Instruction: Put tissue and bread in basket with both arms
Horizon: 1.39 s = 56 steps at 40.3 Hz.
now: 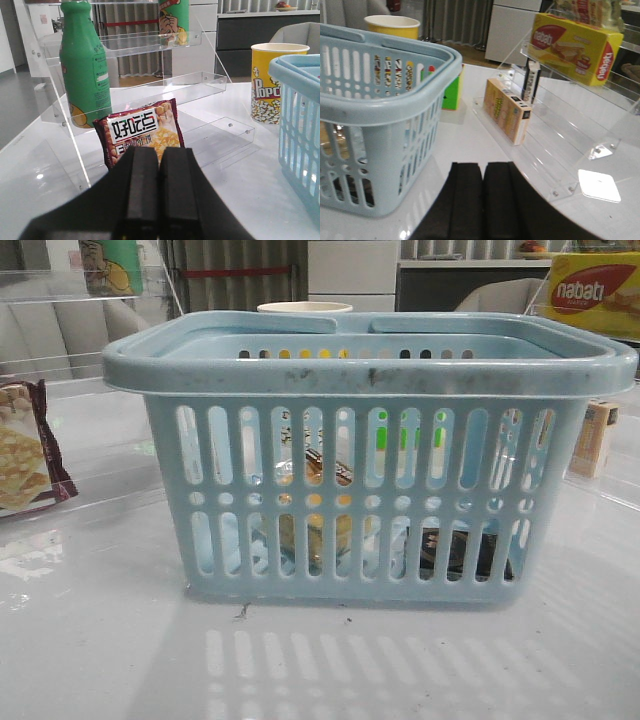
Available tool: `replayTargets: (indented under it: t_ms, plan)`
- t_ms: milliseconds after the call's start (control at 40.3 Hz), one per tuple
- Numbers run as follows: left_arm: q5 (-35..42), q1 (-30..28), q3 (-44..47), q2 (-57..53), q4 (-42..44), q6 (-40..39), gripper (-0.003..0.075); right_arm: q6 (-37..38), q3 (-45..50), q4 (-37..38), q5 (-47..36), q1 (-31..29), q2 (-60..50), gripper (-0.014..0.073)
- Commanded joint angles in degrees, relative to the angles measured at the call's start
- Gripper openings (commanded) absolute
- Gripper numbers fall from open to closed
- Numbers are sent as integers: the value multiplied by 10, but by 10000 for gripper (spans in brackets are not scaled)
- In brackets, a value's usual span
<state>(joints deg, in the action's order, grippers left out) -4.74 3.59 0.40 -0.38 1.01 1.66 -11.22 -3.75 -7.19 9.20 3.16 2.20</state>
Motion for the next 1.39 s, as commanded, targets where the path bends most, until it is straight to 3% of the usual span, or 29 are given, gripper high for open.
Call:
replayTargets:
  t_ms: [0, 99, 570, 744, 843, 1364]
  plan:
    - [56, -1, 0, -10, -4, -1, 91, -3, 24, -5, -110, -19, -5, 56]
    - [56, -1, 0, -10, -4, -1, 91, -3, 56, -31, -133, -32, -21, 56]
    - [56, -1, 0, -9, -4, -1, 91, -2, 55, -11, -136, -25, -36, 56]
    - [56, -2, 0, -9, -4, -1, 91, 91, 55, 100, -149, -20, -38, 56]
    - [56, -2, 0, -9, -4, -1, 91, 132, 55, 103, -157, -22, -38, 56]
    - [56, -2, 0, -9, -4, -1, 91, 185, 55, 117, -156, -40, -38, 56]
